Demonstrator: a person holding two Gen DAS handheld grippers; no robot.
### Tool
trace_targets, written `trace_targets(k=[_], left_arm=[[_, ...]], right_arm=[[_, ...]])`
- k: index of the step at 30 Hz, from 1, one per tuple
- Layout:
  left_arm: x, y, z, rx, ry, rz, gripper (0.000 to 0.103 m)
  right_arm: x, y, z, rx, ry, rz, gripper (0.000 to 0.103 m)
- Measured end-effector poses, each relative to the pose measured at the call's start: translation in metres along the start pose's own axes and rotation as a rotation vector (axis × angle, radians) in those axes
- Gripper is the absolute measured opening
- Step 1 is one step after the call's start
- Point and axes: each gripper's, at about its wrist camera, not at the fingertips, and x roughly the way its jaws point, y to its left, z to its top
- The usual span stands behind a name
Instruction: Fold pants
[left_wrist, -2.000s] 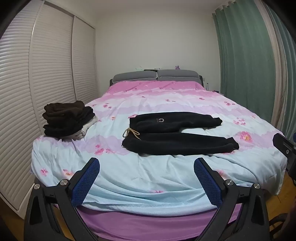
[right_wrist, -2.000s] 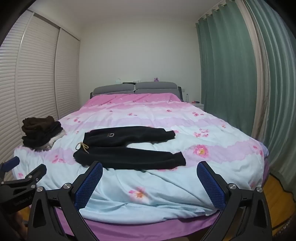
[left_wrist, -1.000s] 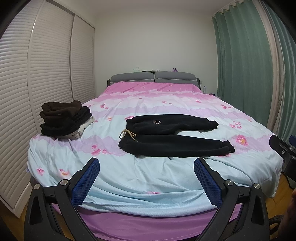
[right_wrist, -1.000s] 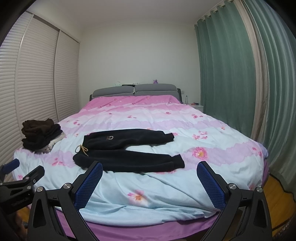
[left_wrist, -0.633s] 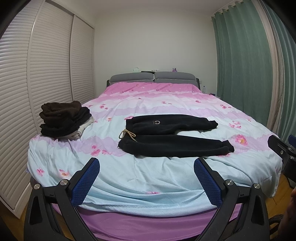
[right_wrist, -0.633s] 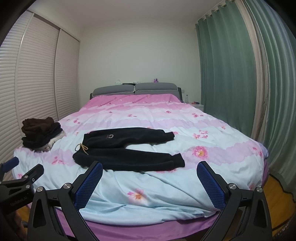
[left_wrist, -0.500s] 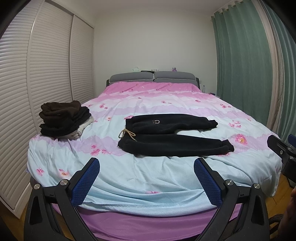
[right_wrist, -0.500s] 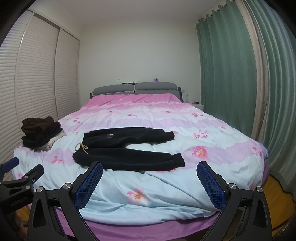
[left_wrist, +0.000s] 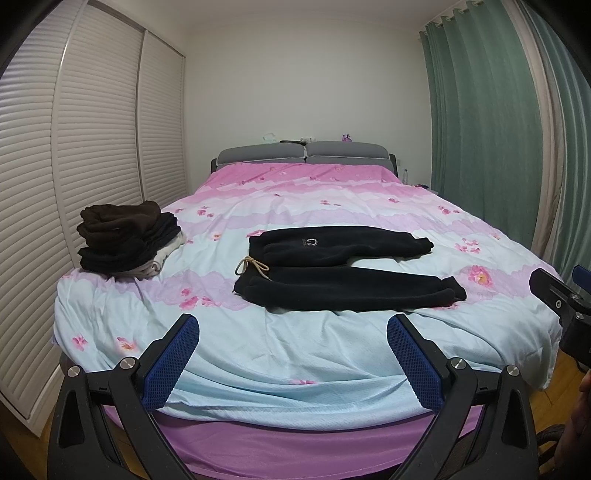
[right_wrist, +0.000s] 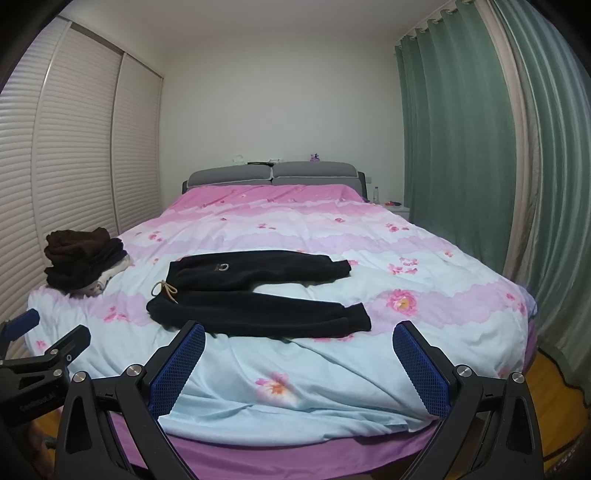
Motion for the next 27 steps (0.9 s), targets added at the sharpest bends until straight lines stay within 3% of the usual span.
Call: trace_targets(k=[27], left_arm=[[0.0031,0.0031,-0.0004,-0.008,0.01,0.007,0.103]], right_arm=[[0.0029,0.0009,-0.0008,-0.001,0.011,0.003,0.103]])
